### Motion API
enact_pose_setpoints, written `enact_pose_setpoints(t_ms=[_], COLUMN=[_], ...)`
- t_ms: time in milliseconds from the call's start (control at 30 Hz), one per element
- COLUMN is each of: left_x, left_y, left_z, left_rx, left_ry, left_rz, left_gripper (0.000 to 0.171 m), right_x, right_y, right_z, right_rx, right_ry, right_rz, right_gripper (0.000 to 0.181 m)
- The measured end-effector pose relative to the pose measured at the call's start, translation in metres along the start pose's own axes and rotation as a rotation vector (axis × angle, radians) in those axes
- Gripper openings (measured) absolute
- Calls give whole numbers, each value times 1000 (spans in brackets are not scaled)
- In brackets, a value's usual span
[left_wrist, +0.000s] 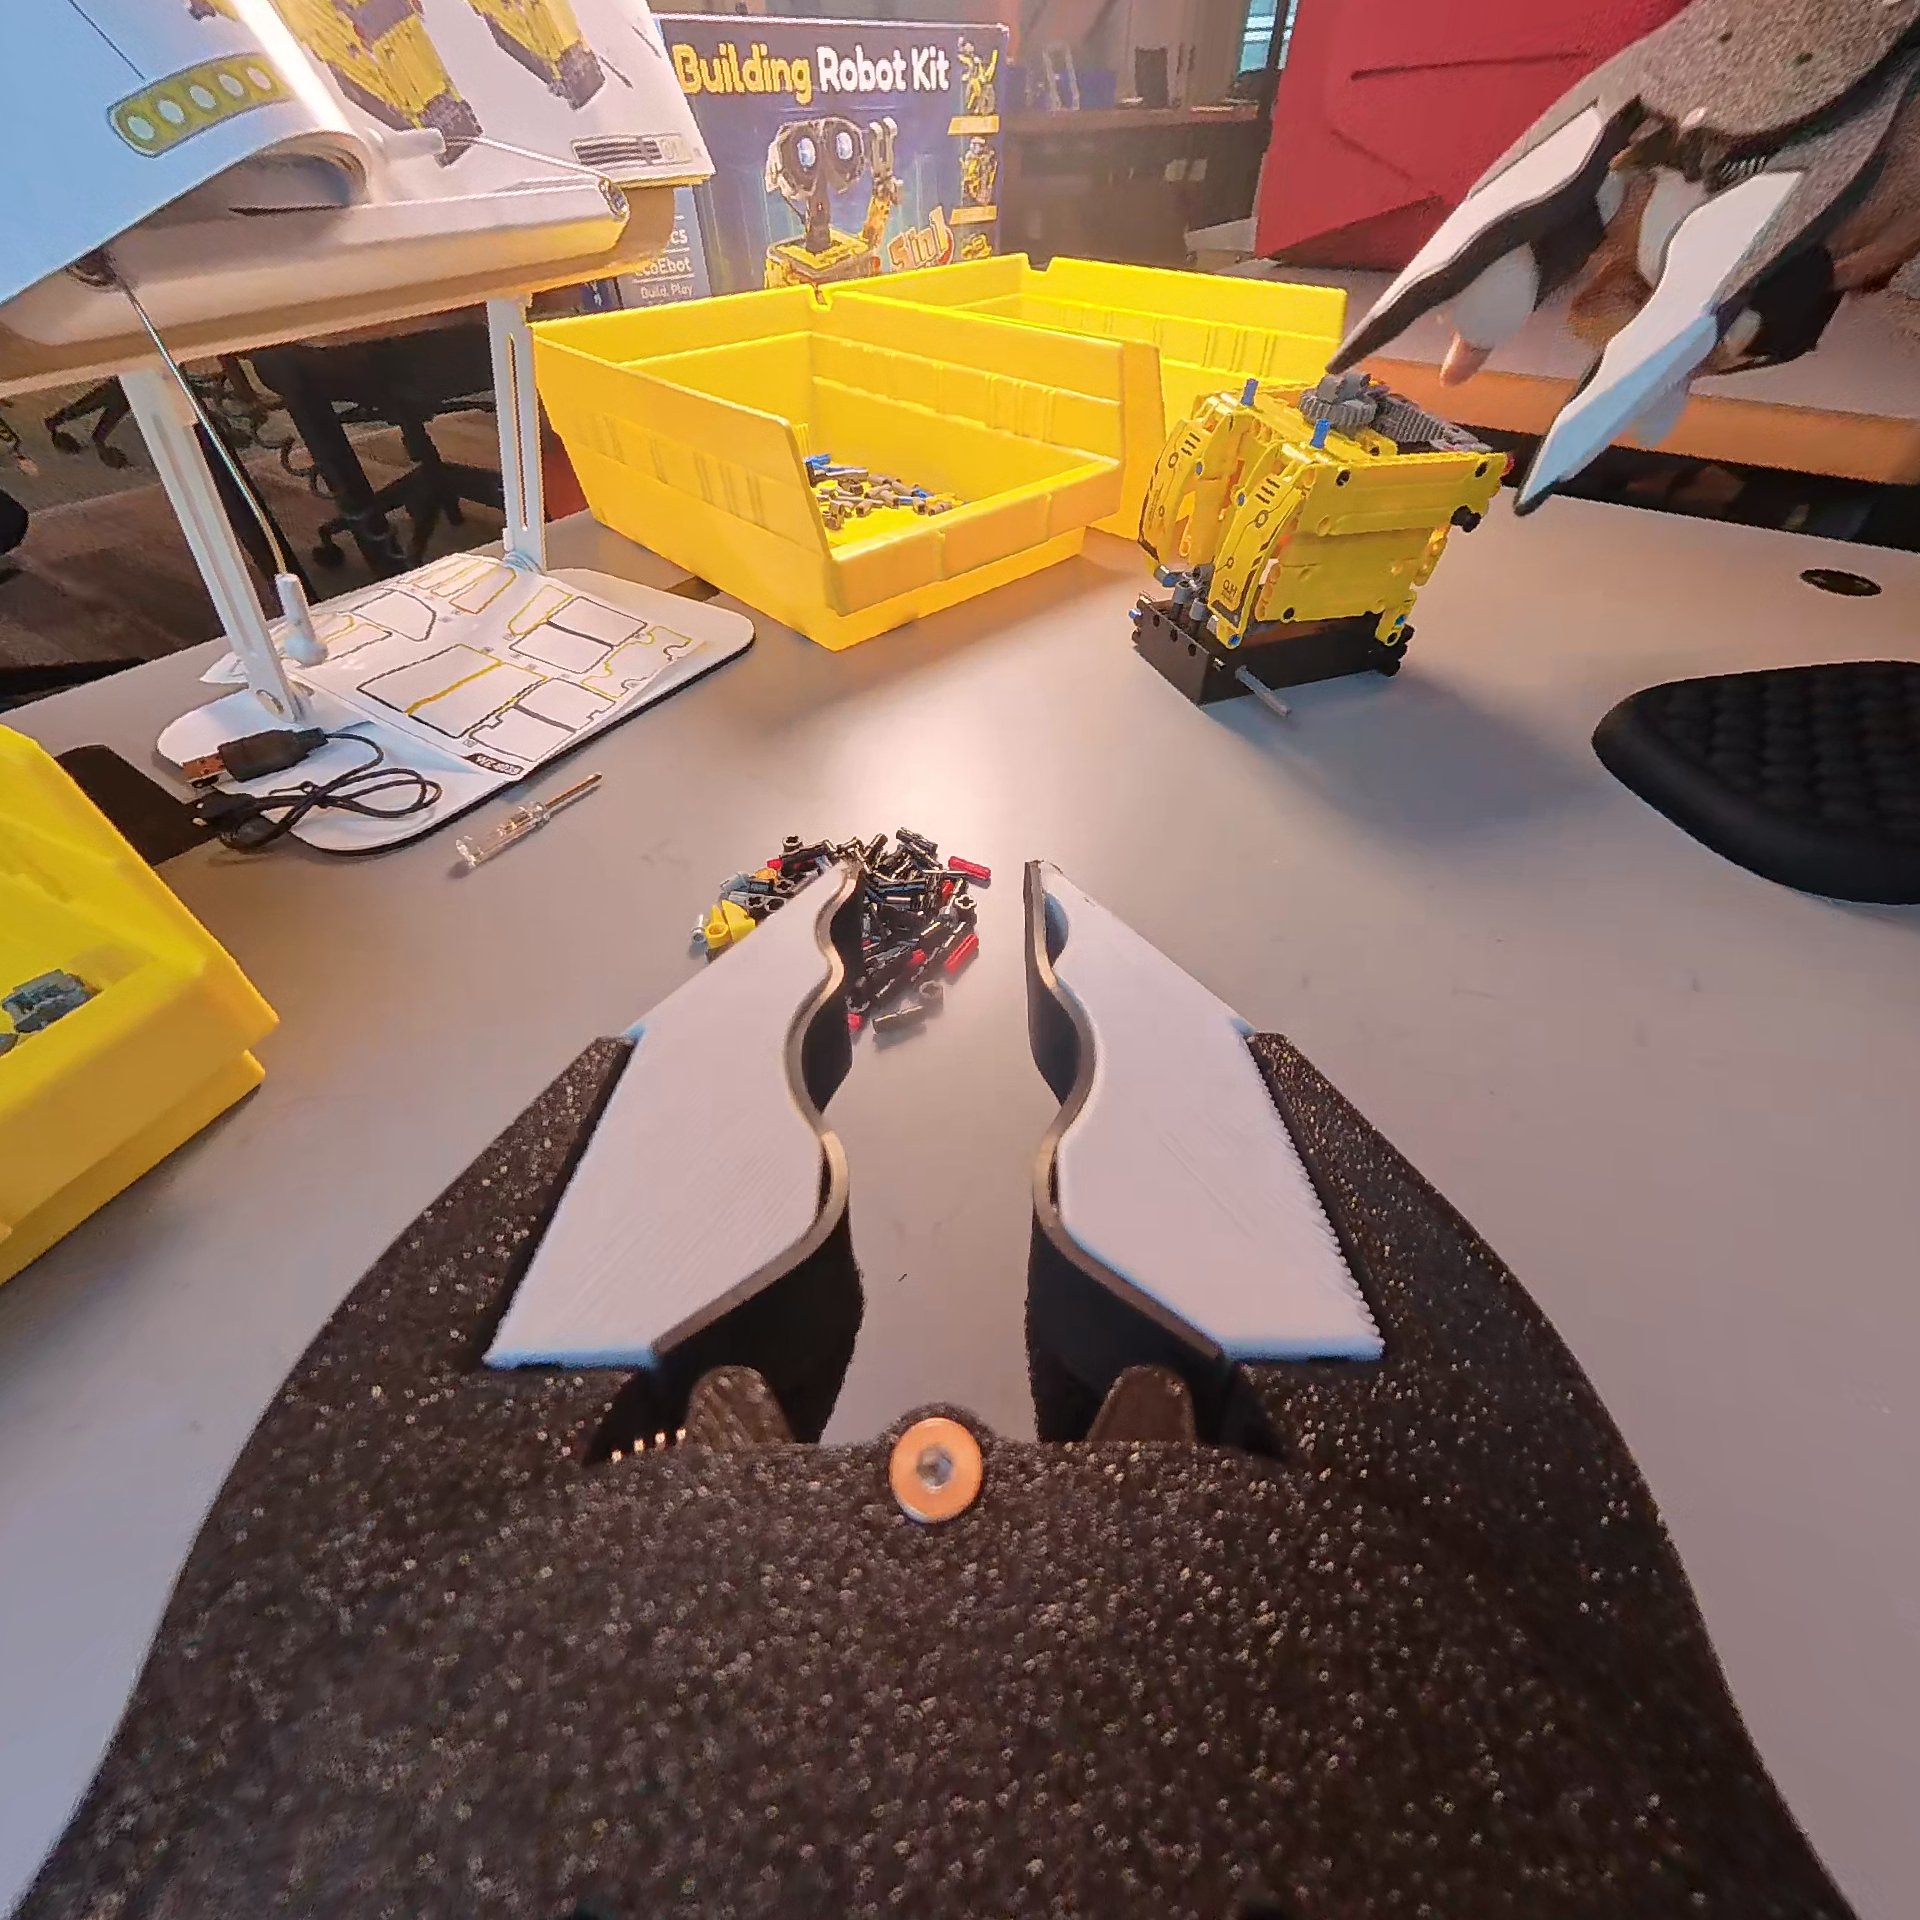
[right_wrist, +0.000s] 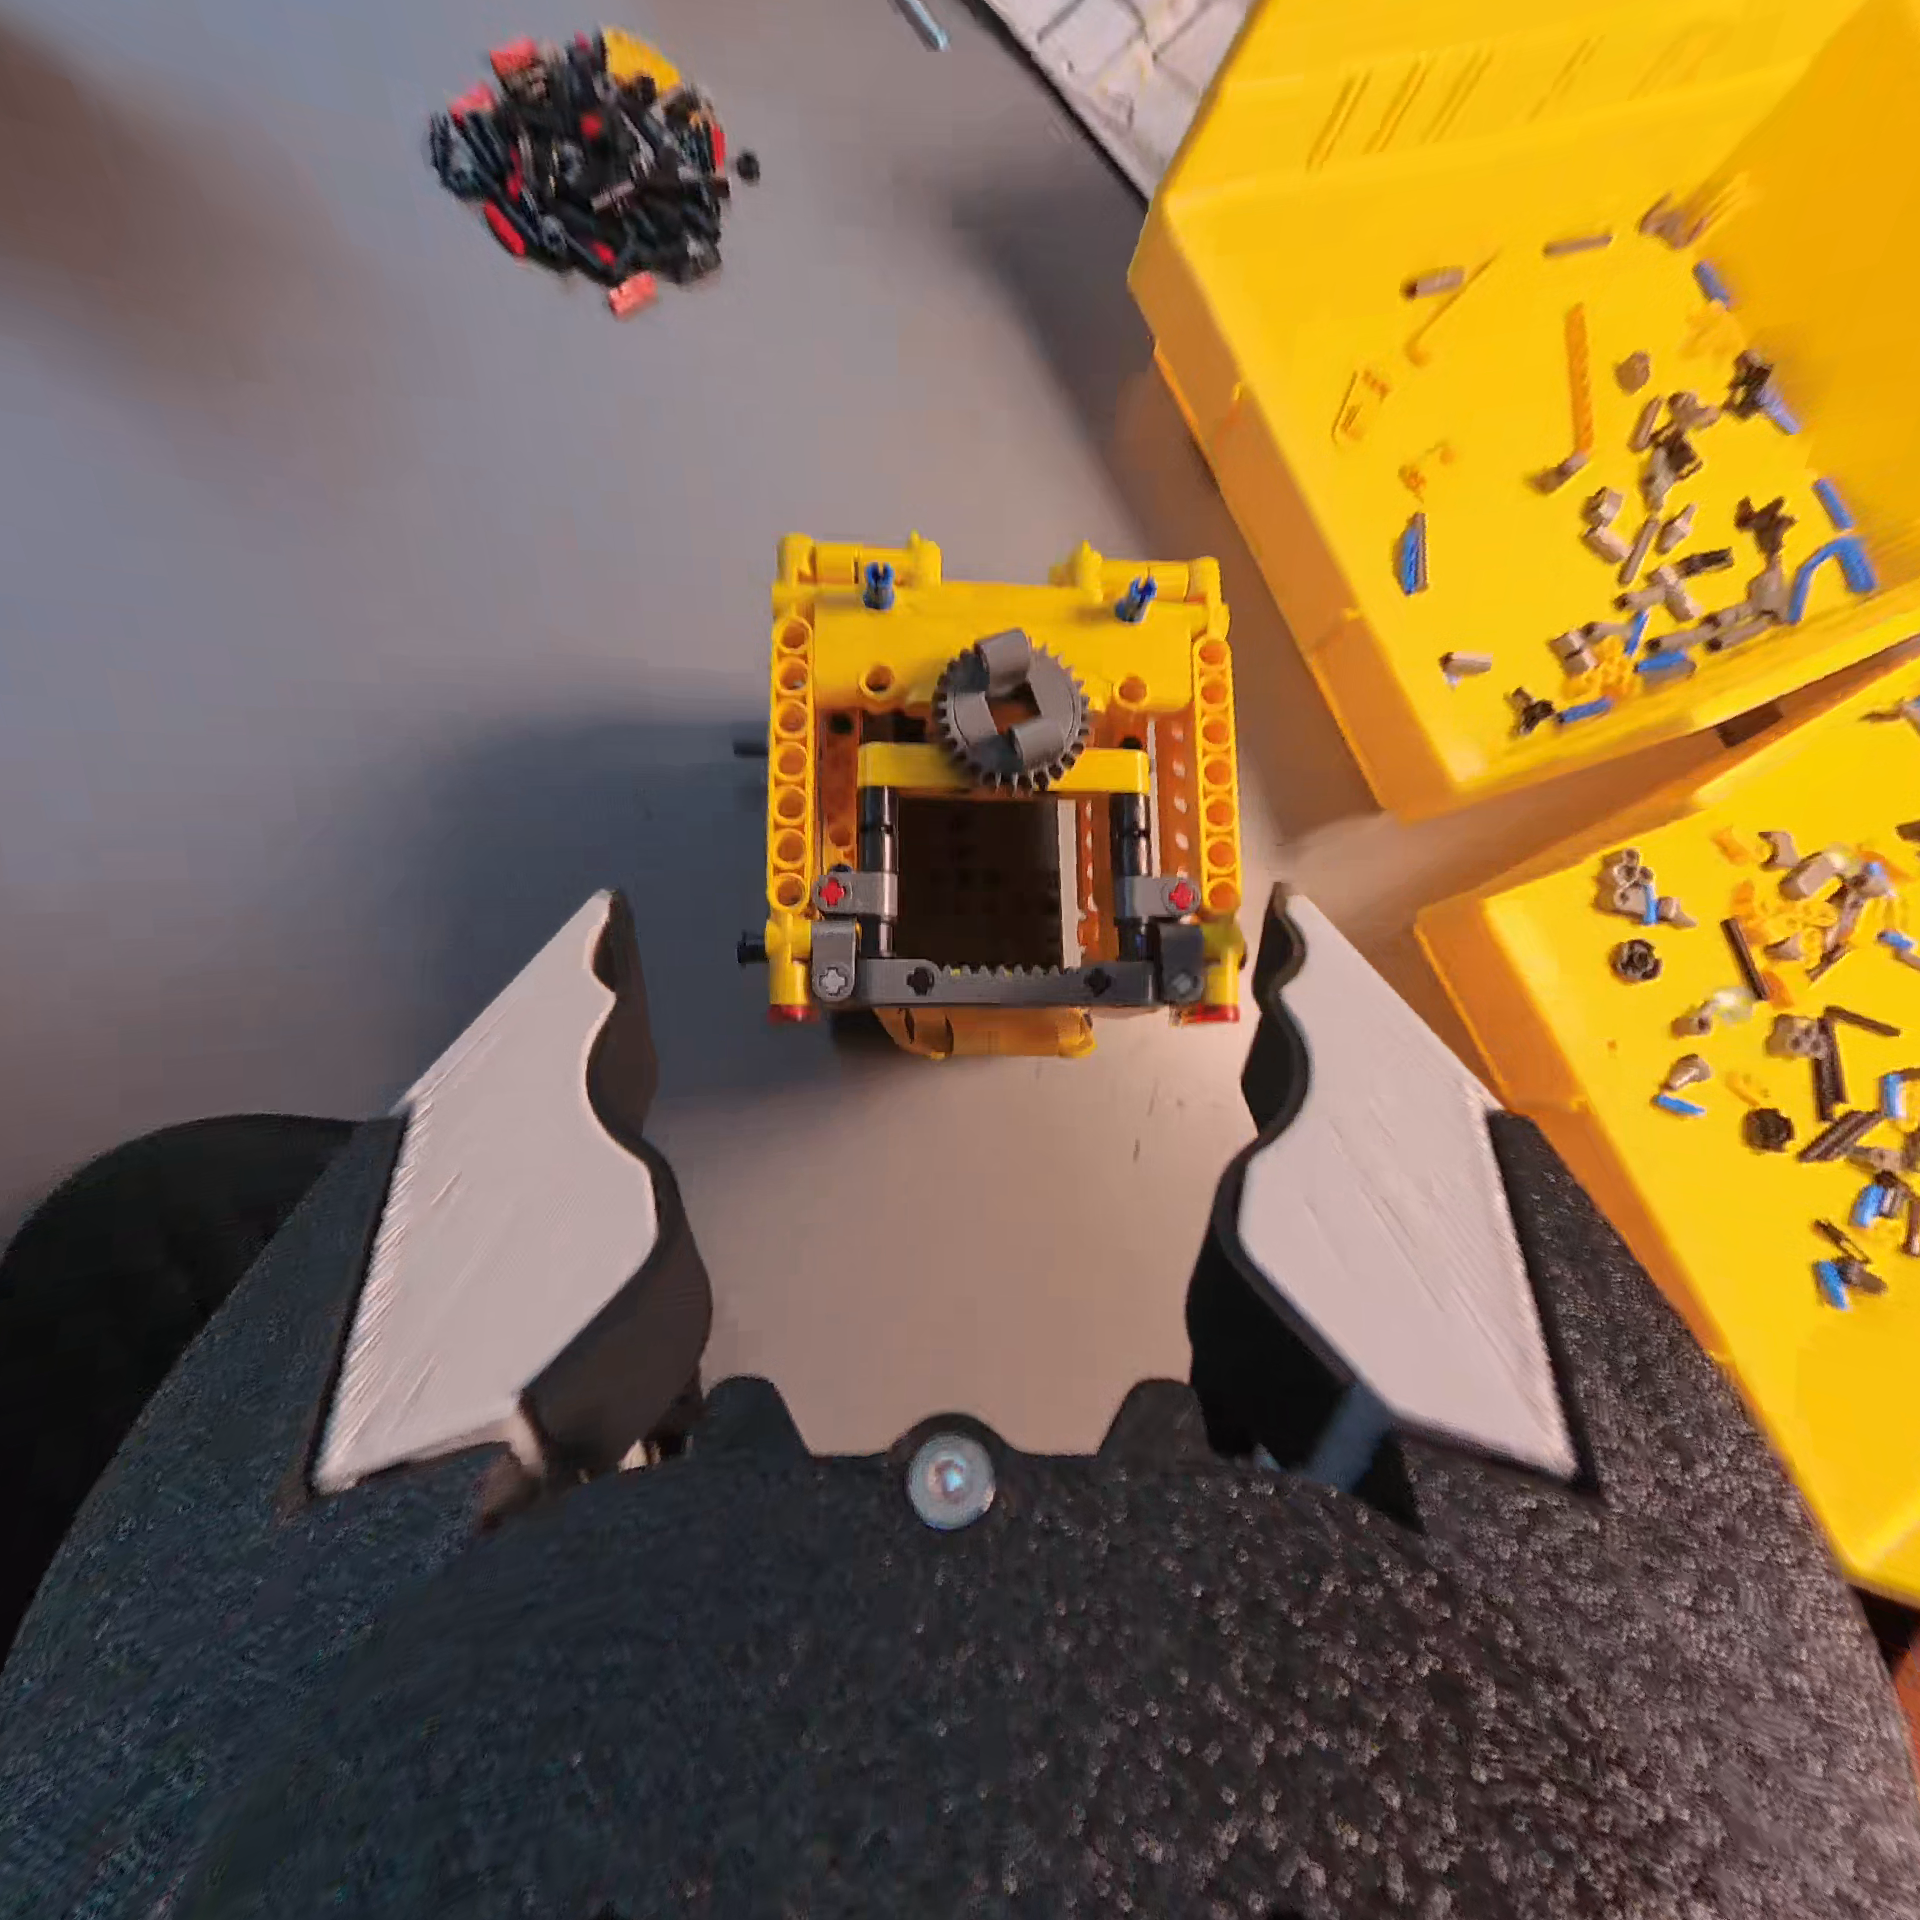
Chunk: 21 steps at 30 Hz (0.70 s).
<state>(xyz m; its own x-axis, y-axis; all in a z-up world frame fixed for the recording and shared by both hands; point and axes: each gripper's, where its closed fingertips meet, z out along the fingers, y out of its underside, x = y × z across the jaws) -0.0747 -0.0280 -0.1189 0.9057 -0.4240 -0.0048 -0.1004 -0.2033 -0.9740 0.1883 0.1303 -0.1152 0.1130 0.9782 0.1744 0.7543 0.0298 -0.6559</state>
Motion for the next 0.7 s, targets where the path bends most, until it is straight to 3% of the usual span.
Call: enact_pose_setpoints(t_ms=[133,433,700], left_x=[-2,-4,-2], left_y=[2,3,3], left_z=[-1,-1,0], left_rx=[-5,-10,-12], left_ry=[-4,-3,3], left_rz=[-14,-28,-19], left_gripper=[28,26,26], right_x=[10,-11,-4], right_y=[10,-23,-35], right_z=[13,35,50], right_rx=[-64,-15,48], right_ry=[49,183,328], right_rz=[33,141,147], right_gripper=[100,100,102])
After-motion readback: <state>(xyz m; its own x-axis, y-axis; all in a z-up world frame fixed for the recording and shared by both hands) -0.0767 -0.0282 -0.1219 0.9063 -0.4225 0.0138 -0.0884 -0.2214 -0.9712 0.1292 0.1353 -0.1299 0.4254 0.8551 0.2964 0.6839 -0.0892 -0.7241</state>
